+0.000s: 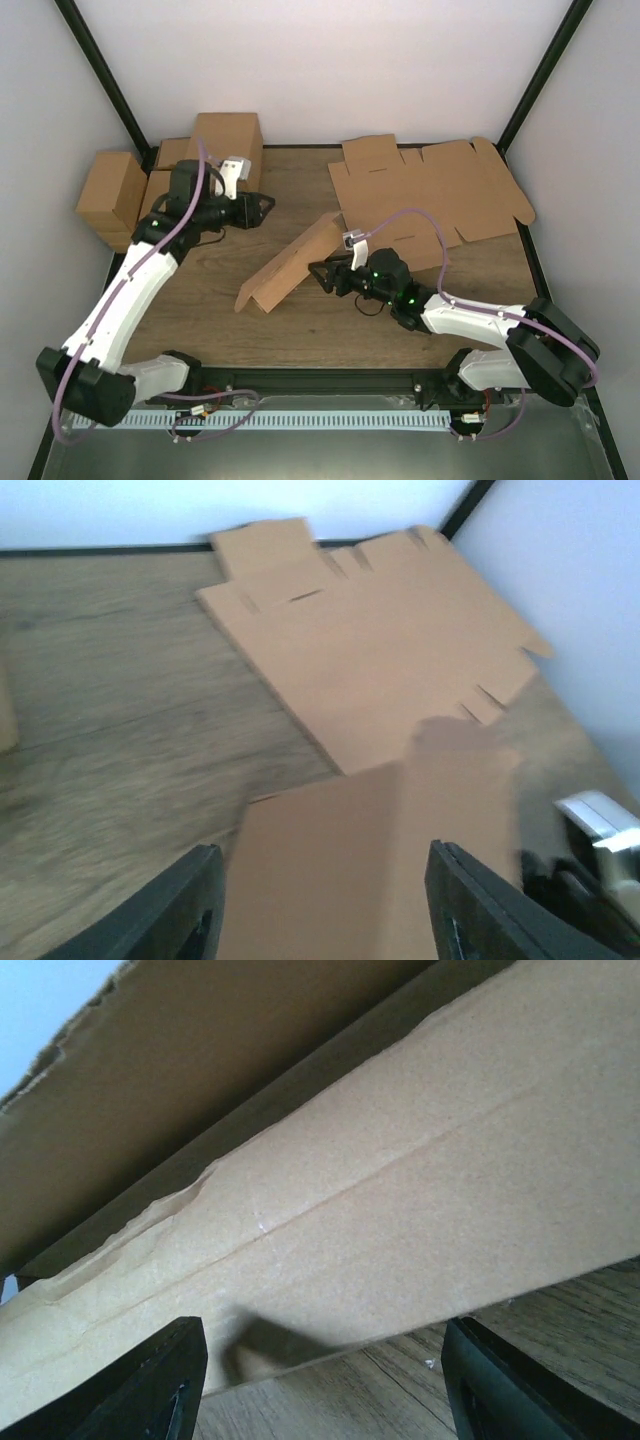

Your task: Fold the paper box

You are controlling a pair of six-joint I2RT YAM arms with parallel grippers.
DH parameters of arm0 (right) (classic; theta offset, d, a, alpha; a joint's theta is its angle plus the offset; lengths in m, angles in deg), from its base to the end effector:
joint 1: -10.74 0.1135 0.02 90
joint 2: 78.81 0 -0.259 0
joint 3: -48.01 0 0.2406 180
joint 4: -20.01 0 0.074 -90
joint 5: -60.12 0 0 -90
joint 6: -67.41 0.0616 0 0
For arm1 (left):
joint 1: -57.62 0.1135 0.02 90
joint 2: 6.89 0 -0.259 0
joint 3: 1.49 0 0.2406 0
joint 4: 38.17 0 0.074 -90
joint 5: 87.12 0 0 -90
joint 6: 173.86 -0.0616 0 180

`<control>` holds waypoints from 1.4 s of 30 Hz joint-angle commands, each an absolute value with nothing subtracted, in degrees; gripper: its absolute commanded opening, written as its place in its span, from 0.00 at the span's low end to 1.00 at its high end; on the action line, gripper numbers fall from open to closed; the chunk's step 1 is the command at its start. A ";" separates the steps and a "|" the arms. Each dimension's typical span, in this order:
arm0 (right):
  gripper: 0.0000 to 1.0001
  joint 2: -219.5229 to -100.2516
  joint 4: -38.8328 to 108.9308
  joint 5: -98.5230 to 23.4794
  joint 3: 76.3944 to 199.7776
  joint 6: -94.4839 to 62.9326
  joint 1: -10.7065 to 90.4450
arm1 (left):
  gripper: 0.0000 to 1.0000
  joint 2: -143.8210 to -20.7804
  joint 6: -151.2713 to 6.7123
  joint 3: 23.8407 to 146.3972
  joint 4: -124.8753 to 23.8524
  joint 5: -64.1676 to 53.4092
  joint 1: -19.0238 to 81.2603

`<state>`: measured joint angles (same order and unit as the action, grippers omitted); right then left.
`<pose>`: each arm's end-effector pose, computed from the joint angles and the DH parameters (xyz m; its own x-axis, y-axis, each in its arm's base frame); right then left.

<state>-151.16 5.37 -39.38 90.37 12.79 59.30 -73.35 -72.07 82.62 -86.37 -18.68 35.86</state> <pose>0.1776 0.2165 0.2044 -0.6319 0.1471 -0.7609 -0.5873 0.5498 0.5940 0.2321 -0.1170 0.3572 -0.5926 0.0319 -0.8049 0.5288 0.7692 -0.3588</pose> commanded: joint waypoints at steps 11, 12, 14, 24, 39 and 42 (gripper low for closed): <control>0.56 -153.57 2.98 -41.55 93.97 13.00 59.16 | 0.04 -90.03 -73.66 74.87 -82.32 -39.18 36.81; 0.55 -154.18 2.52 -41.96 94.55 13.00 59.15 | 0.04 -90.13 -73.48 74.30 -81.72 -39.79 36.37; 0.53 -155.56 1.92 -42.60 95.66 12.92 59.17 | 0.04 -89.92 -73.16 73.30 -80.85 -40.49 36.27; 0.53 -156.33 3.94 -42.88 98.20 11.37 59.15 | 0.05 -89.55 -74.94 73.02 -82.10 -40.15 36.35; 0.64 -157.24 19.37 -40.66 108.36 7.08 59.09 | 0.49 -87.97 -73.14 71.85 -78.94 -34.49 39.09; 0.65 -161.06 23.40 -41.09 113.24 7.99 59.09 | 0.51 -88.45 -72.44 68.70 -76.25 -32.35 39.67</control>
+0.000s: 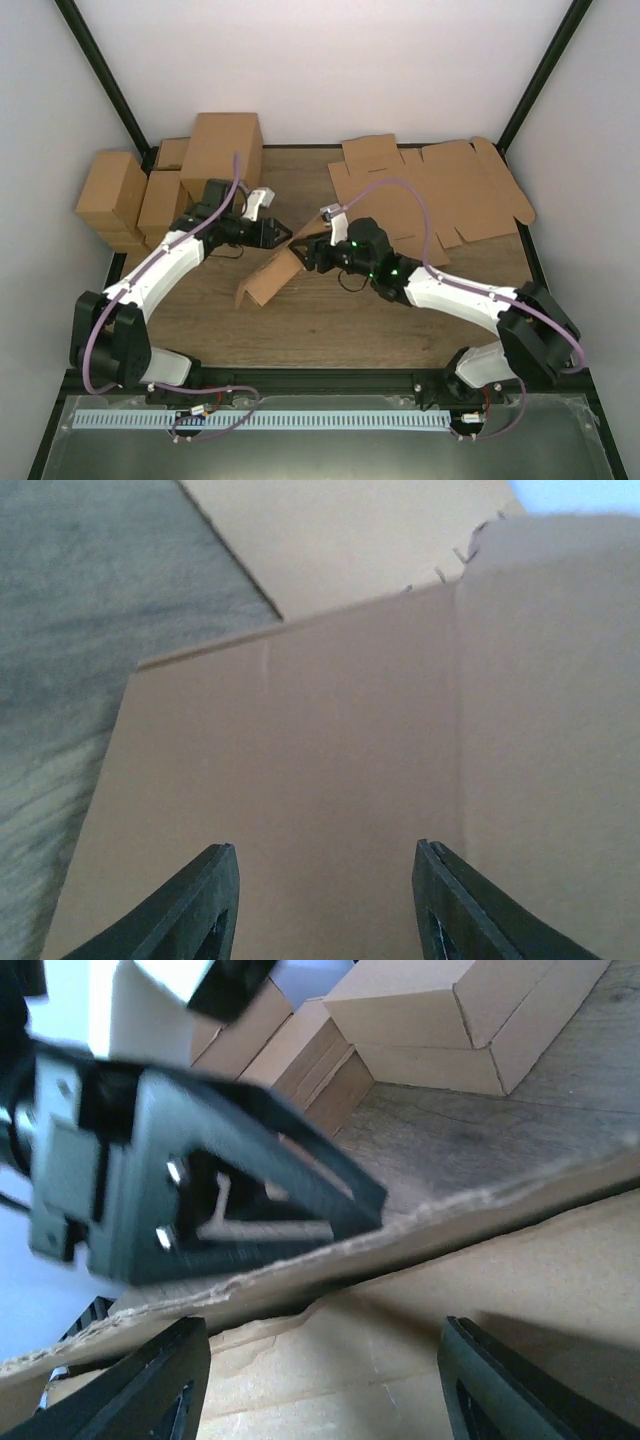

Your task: Fold the paper box

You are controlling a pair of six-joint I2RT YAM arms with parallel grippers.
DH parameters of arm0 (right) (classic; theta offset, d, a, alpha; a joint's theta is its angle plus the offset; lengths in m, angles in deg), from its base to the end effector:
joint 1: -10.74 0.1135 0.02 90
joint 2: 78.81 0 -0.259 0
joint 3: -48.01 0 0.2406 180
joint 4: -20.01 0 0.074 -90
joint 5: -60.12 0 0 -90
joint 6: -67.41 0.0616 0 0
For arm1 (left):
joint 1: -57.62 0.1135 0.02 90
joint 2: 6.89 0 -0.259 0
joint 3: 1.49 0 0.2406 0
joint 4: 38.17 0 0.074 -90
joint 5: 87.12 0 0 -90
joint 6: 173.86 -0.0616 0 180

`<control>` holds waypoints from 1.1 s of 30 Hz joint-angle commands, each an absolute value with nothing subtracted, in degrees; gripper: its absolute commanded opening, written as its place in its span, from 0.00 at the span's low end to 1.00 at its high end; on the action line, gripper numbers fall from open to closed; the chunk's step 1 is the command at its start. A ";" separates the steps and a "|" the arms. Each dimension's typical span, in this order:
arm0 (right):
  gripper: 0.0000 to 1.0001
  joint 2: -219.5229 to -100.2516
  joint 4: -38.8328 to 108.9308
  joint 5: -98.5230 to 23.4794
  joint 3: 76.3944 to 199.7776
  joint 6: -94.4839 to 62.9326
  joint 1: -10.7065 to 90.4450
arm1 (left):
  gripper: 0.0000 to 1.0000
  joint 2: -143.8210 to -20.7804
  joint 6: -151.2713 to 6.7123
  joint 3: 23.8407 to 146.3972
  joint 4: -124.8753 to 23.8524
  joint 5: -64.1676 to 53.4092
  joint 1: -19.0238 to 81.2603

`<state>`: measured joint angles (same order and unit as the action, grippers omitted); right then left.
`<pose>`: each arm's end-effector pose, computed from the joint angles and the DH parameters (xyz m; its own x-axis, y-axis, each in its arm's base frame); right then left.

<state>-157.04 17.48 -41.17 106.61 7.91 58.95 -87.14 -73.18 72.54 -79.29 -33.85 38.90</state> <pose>0.2058 0.2483 0.2467 -0.6032 0.0720 -0.7943 -0.6380 0.5541 0.5347 0.2713 -0.1308 0.2520 -0.8032 0.1154 -0.5844 0.5009 0.6618 -0.5578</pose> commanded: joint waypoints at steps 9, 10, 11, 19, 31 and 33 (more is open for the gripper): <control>0.67 -165.41 24.73 -43.79 119.23 7.43 59.11 | 0.56 -87.24 -70.15 66.39 -72.99 -34.59 44.57; 0.67 -166.10 24.92 -44.16 120.22 7.12 59.13 | 0.57 -86.95 -69.69 66.12 -72.55 -35.42 45.14; 0.67 -166.93 25.14 -44.51 121.09 6.73 59.07 | 0.57 -86.89 -69.28 65.77 -72.11 -36.31 45.81; 0.61 -172.67 32.12 -47.15 130.94 4.27 59.08 | 0.57 -85.84 -60.80 58.58 -61.47 -42.61 52.87; 0.61 -167.04 47.58 -47.22 140.80 -6.56 59.04 | 0.57 -91.81 -59.90 57.31 -56.87 -38.96 53.09; 0.61 -165.27 50.44 -45.56 141.08 -7.95 58.47 | 0.57 -92.86 -60.19 58.17 -56.90 -38.26 53.13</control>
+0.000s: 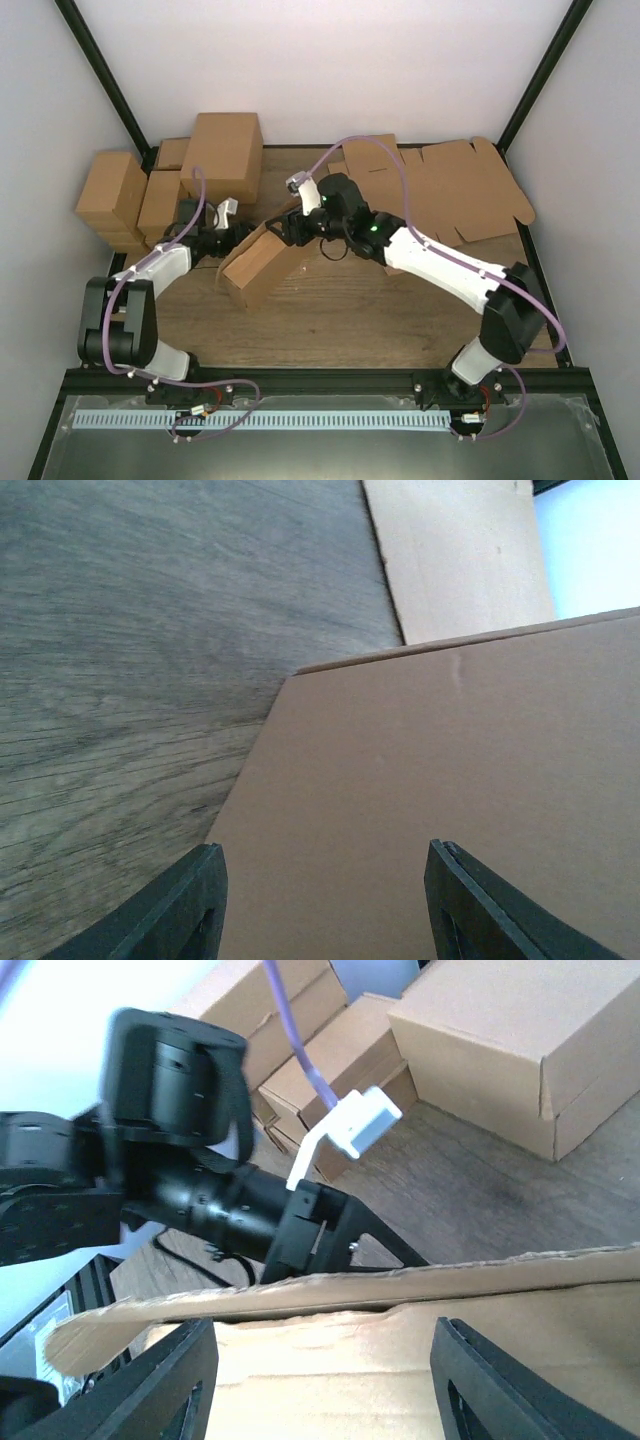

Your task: Fold the paper box

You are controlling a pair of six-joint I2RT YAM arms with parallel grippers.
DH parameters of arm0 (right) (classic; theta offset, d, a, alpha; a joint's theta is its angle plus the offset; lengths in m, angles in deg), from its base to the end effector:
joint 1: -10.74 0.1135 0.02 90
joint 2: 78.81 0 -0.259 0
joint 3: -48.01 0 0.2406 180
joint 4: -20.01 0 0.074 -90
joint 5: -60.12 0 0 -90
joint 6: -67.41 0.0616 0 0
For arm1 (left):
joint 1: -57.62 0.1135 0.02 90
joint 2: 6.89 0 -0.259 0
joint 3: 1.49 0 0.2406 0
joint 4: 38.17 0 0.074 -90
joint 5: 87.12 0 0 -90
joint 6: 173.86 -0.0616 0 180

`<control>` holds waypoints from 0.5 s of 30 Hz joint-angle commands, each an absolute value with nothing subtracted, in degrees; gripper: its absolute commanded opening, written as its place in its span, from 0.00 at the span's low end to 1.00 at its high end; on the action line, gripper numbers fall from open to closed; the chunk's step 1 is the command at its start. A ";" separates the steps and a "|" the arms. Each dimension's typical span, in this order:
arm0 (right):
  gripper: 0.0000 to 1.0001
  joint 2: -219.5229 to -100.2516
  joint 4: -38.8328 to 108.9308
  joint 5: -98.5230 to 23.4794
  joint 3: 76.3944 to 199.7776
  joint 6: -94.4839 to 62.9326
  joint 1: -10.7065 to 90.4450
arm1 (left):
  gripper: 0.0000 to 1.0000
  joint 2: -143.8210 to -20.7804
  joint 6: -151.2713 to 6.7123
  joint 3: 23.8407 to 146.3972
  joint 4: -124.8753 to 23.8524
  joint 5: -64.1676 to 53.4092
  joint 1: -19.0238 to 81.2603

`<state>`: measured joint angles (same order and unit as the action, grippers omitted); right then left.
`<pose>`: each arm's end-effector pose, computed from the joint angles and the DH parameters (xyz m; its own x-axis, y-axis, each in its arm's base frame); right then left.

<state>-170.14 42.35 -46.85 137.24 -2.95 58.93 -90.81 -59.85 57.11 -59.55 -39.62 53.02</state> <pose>0.2449 0.3008 0.3086 -0.5589 -0.1427 -0.8168 -0.7456 0.5177 0.4197 0.2877 -0.0649 0.1812 -0.8746 -0.2306 -0.4264 0.1807 0.6611 -0.7282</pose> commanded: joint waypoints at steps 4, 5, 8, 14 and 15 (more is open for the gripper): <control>0.62 -161.56 52.43 -44.91 137.86 -8.51 52.88 | 0.57 -94.27 -60.01 59.13 -56.23 -38.20 53.23; 0.62 -160.91 51.82 -46.90 136.39 -8.13 50.00 | 0.57 -94.87 -59.96 59.17 -55.88 -38.45 53.27; 0.62 -160.03 47.66 -55.24 131.89 -6.16 40.21 | 0.57 -96.67 -60.15 59.26 -55.04 -39.88 53.22; 0.62 -164.52 42.70 -60.90 127.92 -4.62 34.15 | 0.55 -100.41 -61.58 59.48 -55.26 -40.49 53.00; 0.61 -165.46 41.83 -61.36 127.26 -4.27 34.14 | 0.54 -100.65 -61.54 59.25 -55.01 -40.39 52.92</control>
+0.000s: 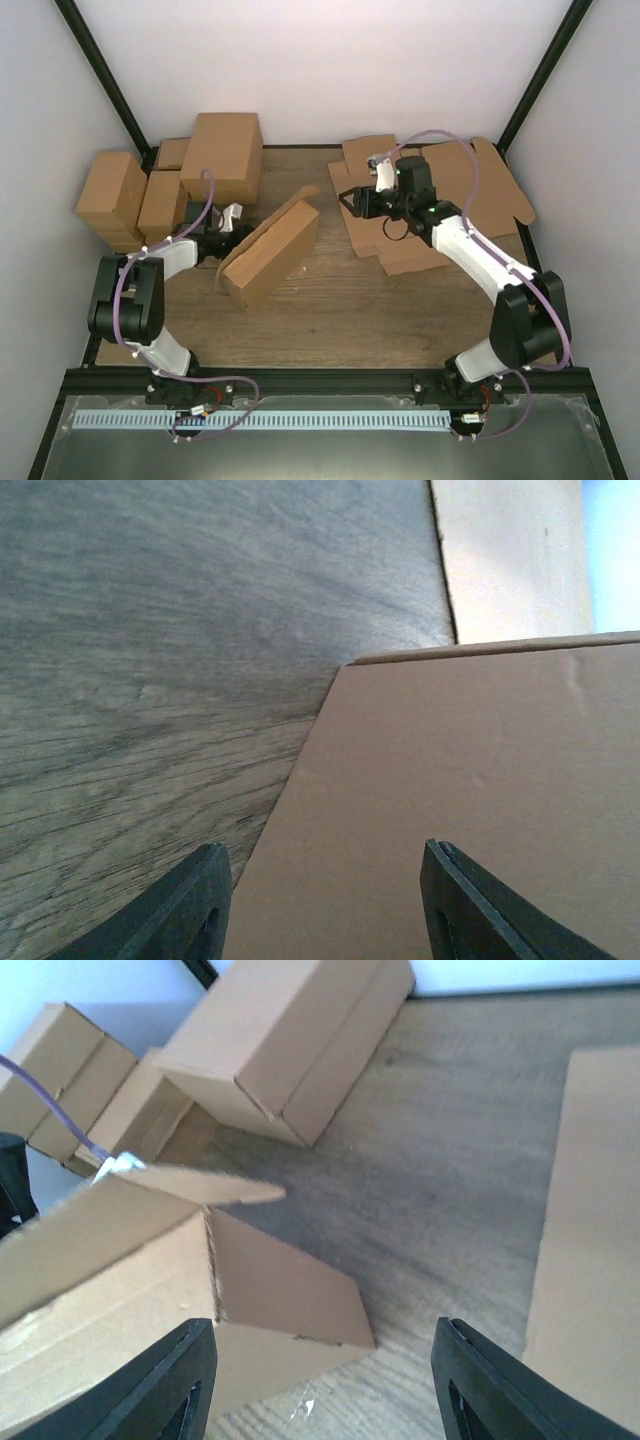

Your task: Fold the paper box

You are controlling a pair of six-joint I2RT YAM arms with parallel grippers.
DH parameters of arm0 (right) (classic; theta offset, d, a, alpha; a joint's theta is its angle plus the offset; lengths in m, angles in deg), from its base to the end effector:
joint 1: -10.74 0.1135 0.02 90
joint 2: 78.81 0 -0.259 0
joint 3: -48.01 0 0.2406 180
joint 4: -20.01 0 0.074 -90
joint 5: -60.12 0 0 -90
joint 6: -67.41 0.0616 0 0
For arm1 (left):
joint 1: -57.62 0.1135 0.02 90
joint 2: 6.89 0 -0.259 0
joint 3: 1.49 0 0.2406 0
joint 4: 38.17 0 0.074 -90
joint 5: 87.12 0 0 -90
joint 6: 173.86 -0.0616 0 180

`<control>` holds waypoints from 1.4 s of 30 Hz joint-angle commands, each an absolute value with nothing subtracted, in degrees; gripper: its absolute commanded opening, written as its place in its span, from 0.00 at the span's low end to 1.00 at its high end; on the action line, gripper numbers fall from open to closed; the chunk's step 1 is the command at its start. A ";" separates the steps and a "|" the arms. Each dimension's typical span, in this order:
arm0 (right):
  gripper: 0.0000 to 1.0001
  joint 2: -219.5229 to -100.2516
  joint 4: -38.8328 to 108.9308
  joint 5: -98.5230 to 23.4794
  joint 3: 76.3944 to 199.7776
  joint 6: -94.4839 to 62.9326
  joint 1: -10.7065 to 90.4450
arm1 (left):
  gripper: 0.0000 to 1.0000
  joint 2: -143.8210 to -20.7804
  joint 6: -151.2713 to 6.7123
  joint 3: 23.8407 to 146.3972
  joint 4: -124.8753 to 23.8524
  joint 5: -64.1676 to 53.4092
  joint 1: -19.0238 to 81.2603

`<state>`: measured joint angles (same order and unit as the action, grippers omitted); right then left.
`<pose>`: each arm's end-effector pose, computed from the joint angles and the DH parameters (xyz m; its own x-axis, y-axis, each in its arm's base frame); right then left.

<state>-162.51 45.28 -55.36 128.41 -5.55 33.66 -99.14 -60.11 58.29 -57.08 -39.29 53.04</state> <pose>0.3080 0.1590 0.2951 -0.6261 0.0225 -0.7794 -0.5398 0.7089 0.4541 0.3036 -0.0658 0.1496 -0.9049 -0.2270 -0.3600 0.1228 0.6707 -0.7315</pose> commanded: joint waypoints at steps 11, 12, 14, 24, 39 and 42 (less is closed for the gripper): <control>0.15 -177.83 30.67 -59.91 122.02 1.07 34.13 | 0.52 -103.41 -61.90 59.33 -54.72 -37.11 50.98; 0.08 -179.05 30.17 -60.14 122.37 1.53 34.12 | 0.52 -103.73 -61.70 59.42 -54.42 -36.94 50.30; 0.01 -180.82 29.28 -61.24 123.09 2.11 34.14 | 0.52 -104.39 -60.98 59.59 -53.43 -37.44 49.55; 0.02 -177.03 27.88 -64.07 118.19 1.90 34.17 | 0.51 -109.68 -61.74 60.69 -52.28 -40.53 47.12; 0.09 -173.68 33.52 -62.54 119.72 12.66 42.56 | 0.50 -112.81 -62.91 62.17 -52.44 -43.88 45.80; 0.10 -172.22 34.89 -63.79 120.37 16.32 42.93 | 0.50 -113.30 -62.73 62.52 -52.28 -44.37 44.37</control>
